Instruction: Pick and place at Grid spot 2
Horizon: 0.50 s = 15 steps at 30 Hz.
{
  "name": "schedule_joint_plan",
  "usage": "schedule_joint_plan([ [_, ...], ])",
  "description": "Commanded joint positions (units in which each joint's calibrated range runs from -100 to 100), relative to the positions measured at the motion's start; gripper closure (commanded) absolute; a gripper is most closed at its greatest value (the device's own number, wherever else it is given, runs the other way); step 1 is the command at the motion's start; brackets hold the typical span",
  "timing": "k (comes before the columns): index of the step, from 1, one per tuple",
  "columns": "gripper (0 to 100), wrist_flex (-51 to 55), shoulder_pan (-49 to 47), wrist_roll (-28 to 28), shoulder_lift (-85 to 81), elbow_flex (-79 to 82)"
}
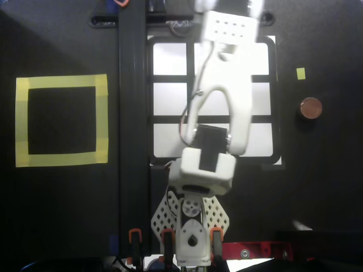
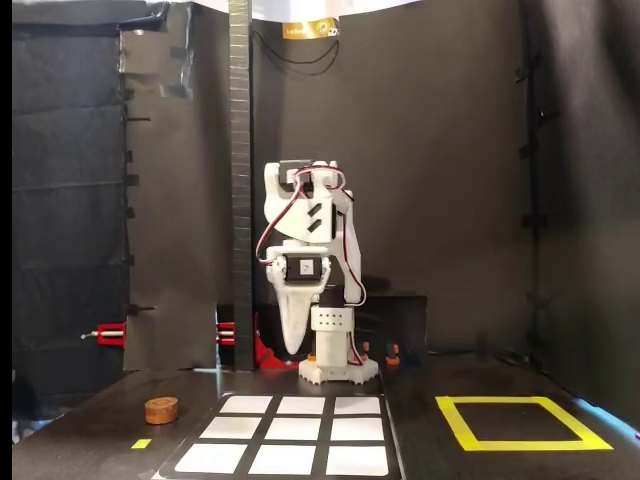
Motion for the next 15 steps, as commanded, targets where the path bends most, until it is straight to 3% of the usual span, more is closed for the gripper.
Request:
schedule_joint_plan([
  [1,100,-0.3,5.4,7.9,0.3,-2.0],
  [7,100,-0.8,18.7,24.1,2.0,-1.9],
  [15,100,-4.5,32.0,39.9,5.5,-1.9],
])
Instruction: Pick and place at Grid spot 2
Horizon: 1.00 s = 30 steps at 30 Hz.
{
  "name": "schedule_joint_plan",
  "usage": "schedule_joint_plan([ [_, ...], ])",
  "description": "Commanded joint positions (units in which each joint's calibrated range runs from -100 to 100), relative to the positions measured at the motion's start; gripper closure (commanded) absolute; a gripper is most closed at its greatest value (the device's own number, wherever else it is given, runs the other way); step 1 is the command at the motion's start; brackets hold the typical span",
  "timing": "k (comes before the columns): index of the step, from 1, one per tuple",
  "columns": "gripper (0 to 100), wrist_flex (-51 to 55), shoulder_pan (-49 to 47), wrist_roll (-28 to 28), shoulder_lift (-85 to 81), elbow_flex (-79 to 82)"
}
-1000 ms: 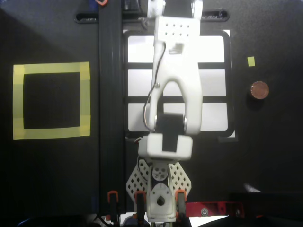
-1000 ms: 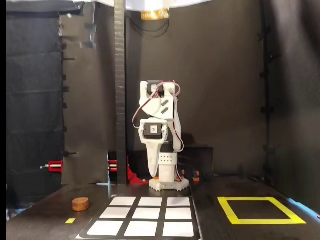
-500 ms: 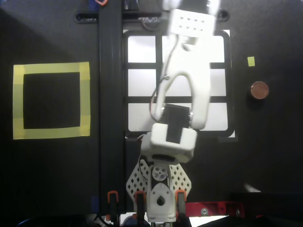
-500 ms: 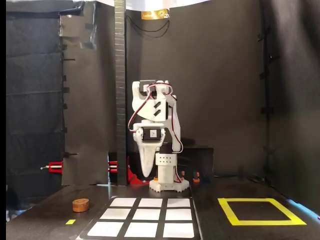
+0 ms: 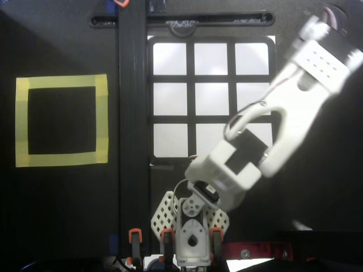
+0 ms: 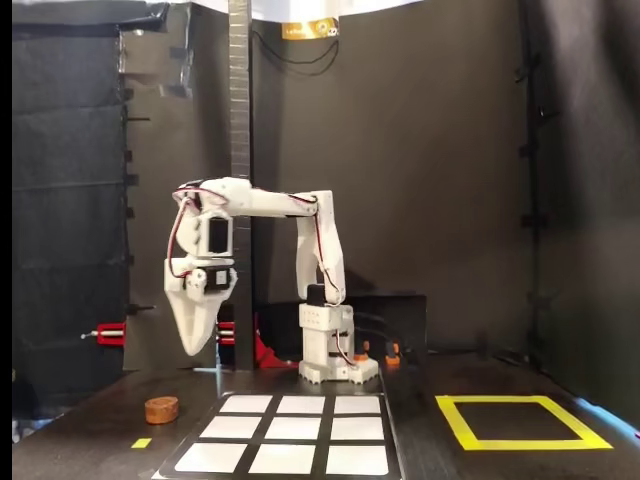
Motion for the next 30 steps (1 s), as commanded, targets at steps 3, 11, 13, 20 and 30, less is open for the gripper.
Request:
schedule_joint_plan([
  [3,100,-5.4,6.4,6.6,2.8,-1.9],
  [11,100,-11.0,9.4,9.7,6.0,-2.0],
  [13,97,-10.3,9.7,10.9,6.0,-2.0],
  [20,67,-10.3,10.7,12.2,5.9,-2.0],
  [30,64,-12.3,11.8,14.3,10.8,-1.9],
])
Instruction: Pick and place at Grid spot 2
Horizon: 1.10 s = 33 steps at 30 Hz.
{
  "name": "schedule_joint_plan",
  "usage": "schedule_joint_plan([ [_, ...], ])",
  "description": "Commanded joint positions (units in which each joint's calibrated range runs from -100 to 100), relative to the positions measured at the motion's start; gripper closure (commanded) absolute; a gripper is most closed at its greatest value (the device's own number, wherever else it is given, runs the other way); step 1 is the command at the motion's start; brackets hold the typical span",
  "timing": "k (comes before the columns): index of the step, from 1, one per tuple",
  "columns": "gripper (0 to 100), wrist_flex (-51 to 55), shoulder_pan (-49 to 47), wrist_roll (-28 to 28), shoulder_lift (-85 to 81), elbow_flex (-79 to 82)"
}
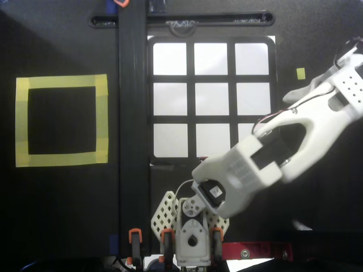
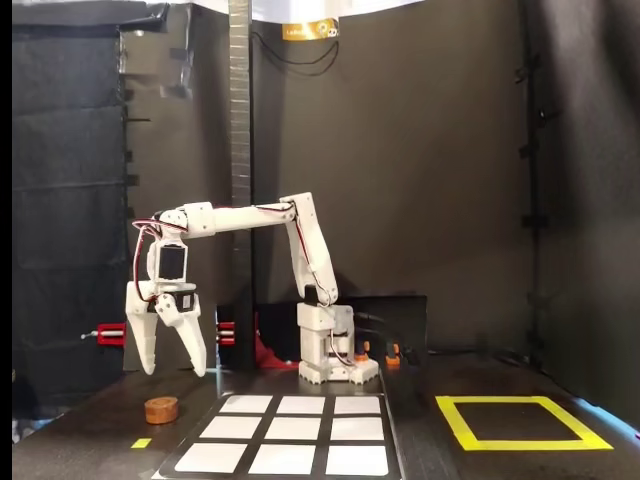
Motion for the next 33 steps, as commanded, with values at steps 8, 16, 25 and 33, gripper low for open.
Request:
schedule_joint_plan([
  [8,64,-9.3,-0.1,0.3,10.6,-1.9],
  [16,65,-8.7,-0.1,0.3,11.9,-1.4],
  [25,87,-7.3,-0.1,0.3,11.9,-1.3],
  [33,87,-6.9,-0.3,0.2,11.1,-1.5],
])
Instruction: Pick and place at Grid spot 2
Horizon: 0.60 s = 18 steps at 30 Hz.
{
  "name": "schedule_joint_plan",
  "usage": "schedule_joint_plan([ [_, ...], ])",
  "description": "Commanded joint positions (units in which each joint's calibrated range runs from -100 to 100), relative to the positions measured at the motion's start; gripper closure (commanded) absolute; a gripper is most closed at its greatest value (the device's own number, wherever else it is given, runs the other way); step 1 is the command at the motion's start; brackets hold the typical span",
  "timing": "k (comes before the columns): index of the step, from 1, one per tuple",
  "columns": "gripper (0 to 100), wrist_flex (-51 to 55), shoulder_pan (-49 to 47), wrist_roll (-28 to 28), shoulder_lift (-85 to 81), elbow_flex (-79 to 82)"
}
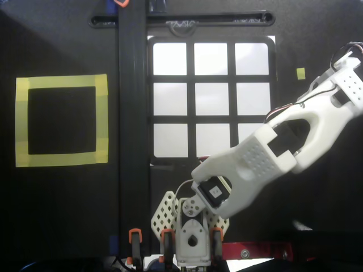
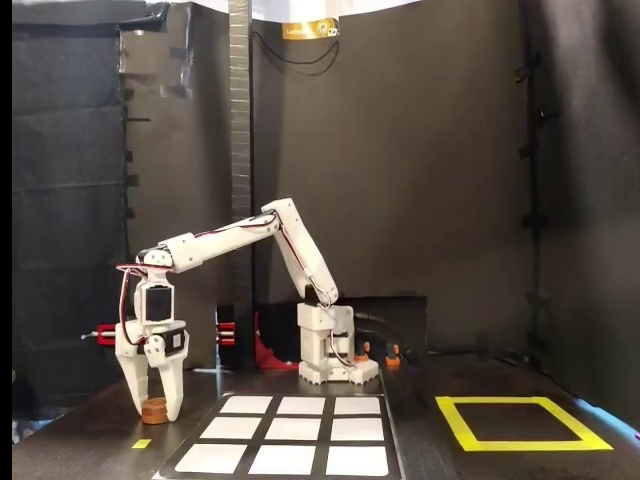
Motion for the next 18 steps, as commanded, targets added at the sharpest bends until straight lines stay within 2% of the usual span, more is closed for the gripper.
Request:
schedule_joint_plan([
  [1,87,1.0,-0.3,0.0,-1.5,-0.6],
  [11,87,19.8,-2.7,-0.2,-21.0,-0.8],
  [18,87,22.0,-3.7,-1.0,-24.0,-0.8],
])
